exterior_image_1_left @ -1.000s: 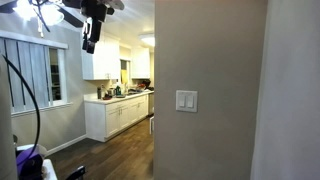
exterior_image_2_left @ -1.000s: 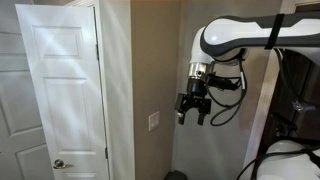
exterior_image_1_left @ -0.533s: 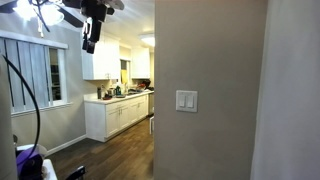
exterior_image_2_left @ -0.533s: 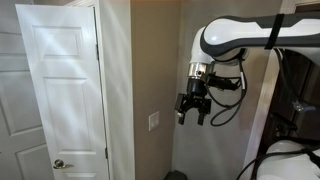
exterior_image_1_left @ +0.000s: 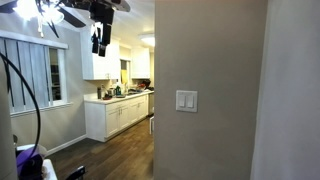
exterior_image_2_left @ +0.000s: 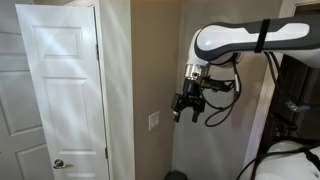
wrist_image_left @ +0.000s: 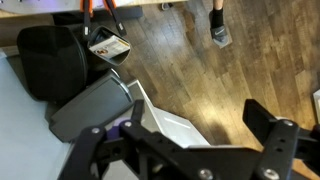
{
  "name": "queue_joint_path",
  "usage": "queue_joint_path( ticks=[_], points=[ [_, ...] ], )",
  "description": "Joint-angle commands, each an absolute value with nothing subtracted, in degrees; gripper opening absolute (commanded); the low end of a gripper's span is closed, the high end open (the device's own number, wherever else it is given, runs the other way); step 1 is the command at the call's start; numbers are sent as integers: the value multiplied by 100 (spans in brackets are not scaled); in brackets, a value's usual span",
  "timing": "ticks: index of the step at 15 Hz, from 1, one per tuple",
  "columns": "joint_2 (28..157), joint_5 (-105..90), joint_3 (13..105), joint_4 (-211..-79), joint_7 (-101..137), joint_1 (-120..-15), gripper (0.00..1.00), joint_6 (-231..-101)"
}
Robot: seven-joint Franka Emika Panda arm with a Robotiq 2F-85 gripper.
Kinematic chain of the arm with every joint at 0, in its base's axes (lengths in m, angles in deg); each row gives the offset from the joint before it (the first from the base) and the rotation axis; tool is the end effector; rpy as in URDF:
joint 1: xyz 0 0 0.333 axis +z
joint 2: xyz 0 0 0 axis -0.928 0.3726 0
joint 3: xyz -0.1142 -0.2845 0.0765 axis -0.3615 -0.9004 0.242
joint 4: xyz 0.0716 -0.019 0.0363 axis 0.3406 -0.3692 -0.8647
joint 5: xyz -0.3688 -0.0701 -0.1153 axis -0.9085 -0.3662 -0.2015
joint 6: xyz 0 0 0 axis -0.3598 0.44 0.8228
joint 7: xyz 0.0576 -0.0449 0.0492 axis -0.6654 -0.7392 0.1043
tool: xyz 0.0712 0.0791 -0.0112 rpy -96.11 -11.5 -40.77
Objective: Flip the switch to turn off the light
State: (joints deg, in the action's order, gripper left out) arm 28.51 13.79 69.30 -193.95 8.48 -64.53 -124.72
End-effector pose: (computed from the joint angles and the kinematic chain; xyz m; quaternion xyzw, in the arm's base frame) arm 0.2899 0.0910 0.5559 -0.9904 0.0654 0.0295 0.1181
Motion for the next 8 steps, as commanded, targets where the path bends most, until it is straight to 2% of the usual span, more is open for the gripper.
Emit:
queue_joint_path(
  ticks=[1, 2, 3, 8],
  points=[
    [3423, 1181, 6864, -19211, 1382, -6615, 100, -13274],
    [3542, 1094, 6817, -19199, 1493, -6659, 100, -13625],
    [3660, 1025, 6759, -19198, 1597, -6698, 81, -13982],
    [4526, 1202, 6174, -19103, 2436, -6570, 45, -15448]
  ],
)
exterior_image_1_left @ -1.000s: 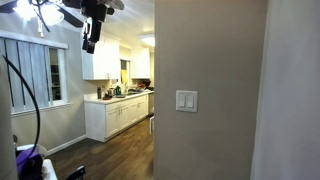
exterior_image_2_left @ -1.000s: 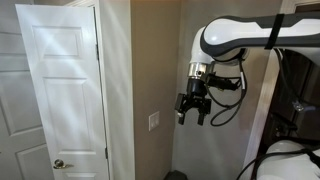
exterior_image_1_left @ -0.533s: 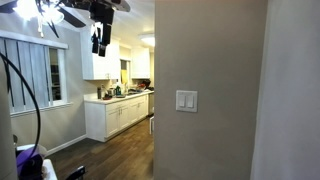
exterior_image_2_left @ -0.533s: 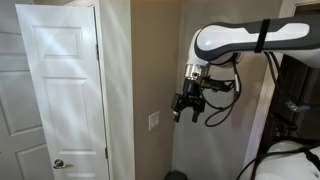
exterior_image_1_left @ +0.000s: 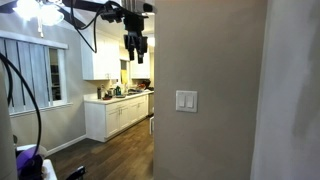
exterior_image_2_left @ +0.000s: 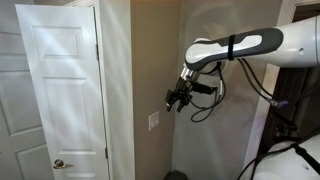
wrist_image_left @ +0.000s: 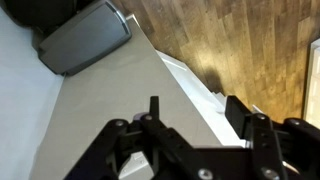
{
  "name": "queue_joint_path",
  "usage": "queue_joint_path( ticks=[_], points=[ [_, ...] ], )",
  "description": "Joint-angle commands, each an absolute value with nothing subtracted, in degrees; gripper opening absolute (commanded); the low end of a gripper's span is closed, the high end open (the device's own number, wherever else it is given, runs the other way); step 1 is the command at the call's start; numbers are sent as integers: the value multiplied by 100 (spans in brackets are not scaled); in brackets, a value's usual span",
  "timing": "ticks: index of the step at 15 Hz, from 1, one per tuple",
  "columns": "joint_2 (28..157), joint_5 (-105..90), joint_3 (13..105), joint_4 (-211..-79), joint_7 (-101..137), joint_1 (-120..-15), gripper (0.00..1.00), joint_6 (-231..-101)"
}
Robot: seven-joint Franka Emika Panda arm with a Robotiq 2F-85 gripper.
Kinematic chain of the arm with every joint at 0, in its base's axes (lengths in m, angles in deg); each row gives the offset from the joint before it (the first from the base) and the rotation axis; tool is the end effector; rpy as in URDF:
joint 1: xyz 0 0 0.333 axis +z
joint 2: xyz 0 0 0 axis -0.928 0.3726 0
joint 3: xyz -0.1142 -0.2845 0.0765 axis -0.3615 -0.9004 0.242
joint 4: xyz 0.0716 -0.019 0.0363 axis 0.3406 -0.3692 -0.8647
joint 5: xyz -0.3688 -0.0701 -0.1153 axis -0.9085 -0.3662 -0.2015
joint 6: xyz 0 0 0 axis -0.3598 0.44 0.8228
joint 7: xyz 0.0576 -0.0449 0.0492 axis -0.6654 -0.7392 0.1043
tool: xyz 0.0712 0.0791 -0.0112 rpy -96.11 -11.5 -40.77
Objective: Flip the switch to turn off the light
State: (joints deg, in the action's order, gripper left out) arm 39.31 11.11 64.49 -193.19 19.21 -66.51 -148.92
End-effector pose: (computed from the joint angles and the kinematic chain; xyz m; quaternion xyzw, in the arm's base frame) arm 0.3798 0.0365 0.5408 -0.9841 0.0537 -0.1102 0.1283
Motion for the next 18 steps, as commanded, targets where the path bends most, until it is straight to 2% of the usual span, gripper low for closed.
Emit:
queue_joint_path(
  ticks=[1, 7, 13, 18],
  points=[
    [4707, 1267, 6068, -19045, 2597, -6523, 39, -15627],
    [5743, 1643, 5688, -18509, 3332, -6358, 3, -16096],
    [6356, 1910, 5640, -17948, 3501, -6453, 0, -15885],
    [6228, 1727, 5766, -18122, 3266, -6513, 1, -15990]
  ],
)
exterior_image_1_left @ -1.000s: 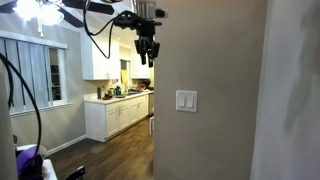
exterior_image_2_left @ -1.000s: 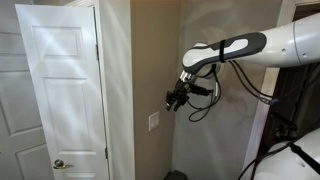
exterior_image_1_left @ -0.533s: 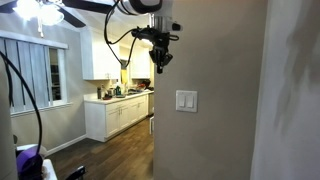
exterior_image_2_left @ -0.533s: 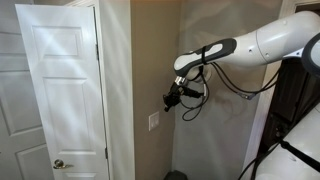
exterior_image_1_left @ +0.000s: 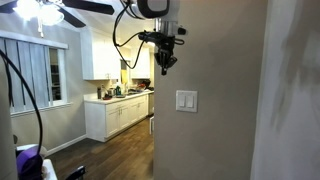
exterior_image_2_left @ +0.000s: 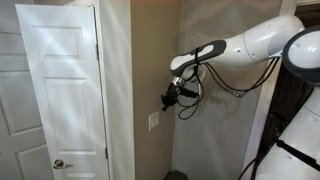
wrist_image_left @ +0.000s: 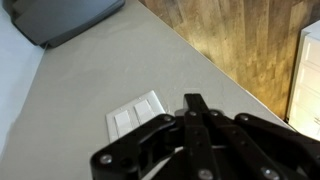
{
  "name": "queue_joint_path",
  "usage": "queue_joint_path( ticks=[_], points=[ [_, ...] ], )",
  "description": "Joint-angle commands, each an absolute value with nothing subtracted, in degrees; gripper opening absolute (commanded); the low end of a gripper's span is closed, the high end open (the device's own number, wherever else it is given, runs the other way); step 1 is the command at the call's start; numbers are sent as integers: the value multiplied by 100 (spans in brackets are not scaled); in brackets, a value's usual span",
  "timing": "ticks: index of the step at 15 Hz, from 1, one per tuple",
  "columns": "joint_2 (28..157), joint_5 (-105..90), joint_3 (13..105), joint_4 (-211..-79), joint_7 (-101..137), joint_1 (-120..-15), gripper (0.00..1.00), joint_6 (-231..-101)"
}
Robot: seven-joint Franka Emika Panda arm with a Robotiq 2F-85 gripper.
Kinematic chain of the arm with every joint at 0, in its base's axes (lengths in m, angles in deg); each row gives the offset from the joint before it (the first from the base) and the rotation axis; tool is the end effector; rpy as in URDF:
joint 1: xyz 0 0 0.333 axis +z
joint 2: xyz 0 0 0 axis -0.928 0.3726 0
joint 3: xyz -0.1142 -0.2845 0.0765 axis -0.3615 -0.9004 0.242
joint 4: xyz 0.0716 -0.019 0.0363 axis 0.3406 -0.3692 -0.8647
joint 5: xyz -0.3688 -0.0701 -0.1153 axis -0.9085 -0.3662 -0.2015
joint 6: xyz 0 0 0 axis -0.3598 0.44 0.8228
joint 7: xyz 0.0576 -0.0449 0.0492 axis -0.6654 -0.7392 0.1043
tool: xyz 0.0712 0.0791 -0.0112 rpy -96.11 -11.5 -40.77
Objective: Flip the switch to turn off the light
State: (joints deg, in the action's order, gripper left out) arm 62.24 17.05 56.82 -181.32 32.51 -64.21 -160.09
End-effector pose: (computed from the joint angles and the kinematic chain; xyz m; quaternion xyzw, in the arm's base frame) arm 0.4995 -0.0119 0.4895 -0.9775 0.0357 -0.1322 0.1606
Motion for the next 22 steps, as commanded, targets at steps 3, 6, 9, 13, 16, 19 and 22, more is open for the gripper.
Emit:
queue_joint_path(
  ticks=[3, 6, 9, 13, 16, 19, 22],
  points=[
    [6226, 1726, 5770, -18122, 3266, -6512, 1, -15991],
    [6226, 1726, 5770, -18122, 3266, -6512, 1, -15991],
    [6311, 1885, 5720, -18117, 3417, -6486, 0, -16086],
    [6502, 2271, 5634, -18134, 3589, -6490, 0, -16344],
    [6710, 2511, 5600, -18113, 3765, -6506, 0, -16628],
    [7038, 2908, 5564, -18049, 4304, -6494, 0, -17007],
    [7450, 3331, 5592, -17920, 4923, -6549, 0, -17311]
  ],
)
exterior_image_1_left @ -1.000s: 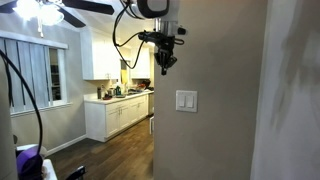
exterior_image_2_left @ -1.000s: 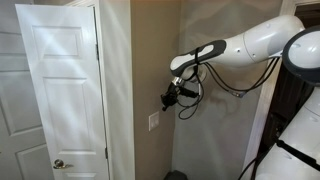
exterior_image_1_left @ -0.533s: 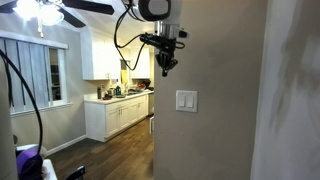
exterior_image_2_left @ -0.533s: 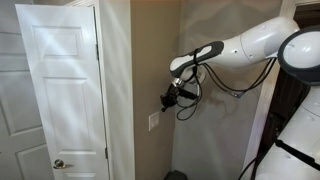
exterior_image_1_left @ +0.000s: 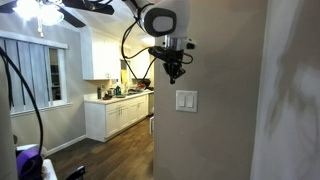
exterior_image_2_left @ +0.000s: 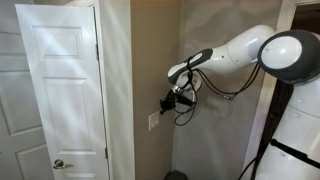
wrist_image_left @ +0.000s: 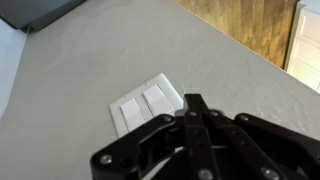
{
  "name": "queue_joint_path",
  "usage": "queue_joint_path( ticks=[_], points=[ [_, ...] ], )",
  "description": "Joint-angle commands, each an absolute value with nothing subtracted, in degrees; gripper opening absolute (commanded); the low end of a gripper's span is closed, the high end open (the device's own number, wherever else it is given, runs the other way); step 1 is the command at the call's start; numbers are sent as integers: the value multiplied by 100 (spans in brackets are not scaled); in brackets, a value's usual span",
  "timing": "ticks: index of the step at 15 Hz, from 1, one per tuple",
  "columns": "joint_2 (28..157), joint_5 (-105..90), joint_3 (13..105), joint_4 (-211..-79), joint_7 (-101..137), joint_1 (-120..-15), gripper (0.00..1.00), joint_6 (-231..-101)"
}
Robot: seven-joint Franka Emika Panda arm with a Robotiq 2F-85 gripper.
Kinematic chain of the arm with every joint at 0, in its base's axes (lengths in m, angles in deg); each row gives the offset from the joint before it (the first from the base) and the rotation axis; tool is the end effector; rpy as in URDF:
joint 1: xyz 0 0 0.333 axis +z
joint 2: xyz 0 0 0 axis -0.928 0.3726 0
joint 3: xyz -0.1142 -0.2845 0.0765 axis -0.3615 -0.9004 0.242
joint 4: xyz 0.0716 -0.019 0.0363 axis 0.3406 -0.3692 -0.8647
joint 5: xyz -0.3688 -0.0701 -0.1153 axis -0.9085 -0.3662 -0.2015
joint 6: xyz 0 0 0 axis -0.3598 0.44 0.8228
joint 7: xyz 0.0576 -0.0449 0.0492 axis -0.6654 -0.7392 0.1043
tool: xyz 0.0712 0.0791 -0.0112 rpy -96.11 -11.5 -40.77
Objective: Flip the switch to turn off the light
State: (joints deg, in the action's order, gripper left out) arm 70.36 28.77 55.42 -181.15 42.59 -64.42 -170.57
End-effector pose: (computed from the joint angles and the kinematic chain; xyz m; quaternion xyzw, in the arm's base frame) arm 0.5315 -0.0355 0.4370 -0.9638 0.0567 -0.1764 0.1915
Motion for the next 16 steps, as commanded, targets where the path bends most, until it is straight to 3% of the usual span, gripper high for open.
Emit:
queue_joint_path(
  ticks=[1, 16],
  points=[
    [7590, 3475, 5613, -17853, 5127, -6584, 0, -17358],
    [8529, 3329, 6141, -17006, 5579, -7080, 1, -17434]
  ],
)
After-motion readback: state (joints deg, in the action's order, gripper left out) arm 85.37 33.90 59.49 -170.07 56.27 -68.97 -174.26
